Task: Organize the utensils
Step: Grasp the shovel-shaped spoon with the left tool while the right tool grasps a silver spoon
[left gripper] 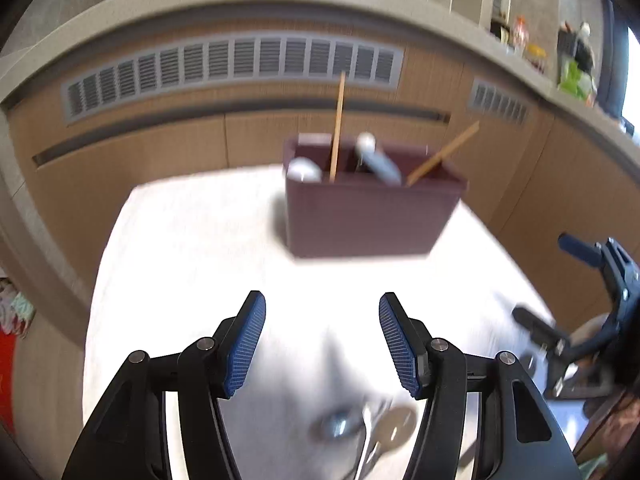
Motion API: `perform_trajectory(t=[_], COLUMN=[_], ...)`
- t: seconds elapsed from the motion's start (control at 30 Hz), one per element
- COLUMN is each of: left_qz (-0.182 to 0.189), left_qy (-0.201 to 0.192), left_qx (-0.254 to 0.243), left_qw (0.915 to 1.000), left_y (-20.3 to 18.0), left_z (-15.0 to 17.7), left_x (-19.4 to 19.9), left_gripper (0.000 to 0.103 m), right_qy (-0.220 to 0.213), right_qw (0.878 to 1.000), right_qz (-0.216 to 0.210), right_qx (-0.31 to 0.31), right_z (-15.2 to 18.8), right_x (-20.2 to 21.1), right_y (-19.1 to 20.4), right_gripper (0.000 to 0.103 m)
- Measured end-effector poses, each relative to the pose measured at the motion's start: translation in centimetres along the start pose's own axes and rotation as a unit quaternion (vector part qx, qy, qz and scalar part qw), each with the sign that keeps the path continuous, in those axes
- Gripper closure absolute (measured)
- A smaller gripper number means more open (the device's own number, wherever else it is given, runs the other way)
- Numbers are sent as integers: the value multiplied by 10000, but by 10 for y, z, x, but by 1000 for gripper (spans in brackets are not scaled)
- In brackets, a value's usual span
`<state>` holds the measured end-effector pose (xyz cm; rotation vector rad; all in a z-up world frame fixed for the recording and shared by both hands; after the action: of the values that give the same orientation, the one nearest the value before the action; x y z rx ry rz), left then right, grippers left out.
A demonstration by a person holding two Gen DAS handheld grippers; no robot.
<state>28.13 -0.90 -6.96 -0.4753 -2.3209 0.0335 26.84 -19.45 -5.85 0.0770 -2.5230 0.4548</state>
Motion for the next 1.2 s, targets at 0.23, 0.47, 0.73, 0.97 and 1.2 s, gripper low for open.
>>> perform_trajectory(t=[0.23,0.47,0.73,0.97,1.2], left_qz=[244,454,233,104,192], left_qy=[617,1119,1013,1116,1262], left_qx=[105,-431,-242,45,-35], left_qw=[9977,9918,9943,9937,9918], left_y=[2,-28,-20,-2,-9], left_z=[65,102,101,108,110], left_x=[4,0,7,9,4], left_gripper=[43,43,43,43,43], right_qy=[814,1073,1372,1308,1472], right_qw=[9950,9914,9845,9867,9799], right_qz=[-529,-750,-994,-915,-1348], right_qx=[-246,0,451,320,63], right_z=[50,81,111,85,61], right_x=[-7,10,17,-13,-46], right_y=[5,13,29,38,67], right_gripper=[1,1,1,1,7])
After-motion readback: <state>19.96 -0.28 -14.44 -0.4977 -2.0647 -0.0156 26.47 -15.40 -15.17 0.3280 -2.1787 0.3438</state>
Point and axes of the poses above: each gripper's, at about its wrist camera, not at the fingertips, and x roughly against the way its jaws point, y to its left, z to its underside, the point moved 9 cm from there along -x, roughly the way its jaws point, and after that the axes turned 5 degrees about z, right-handed, at the moved point
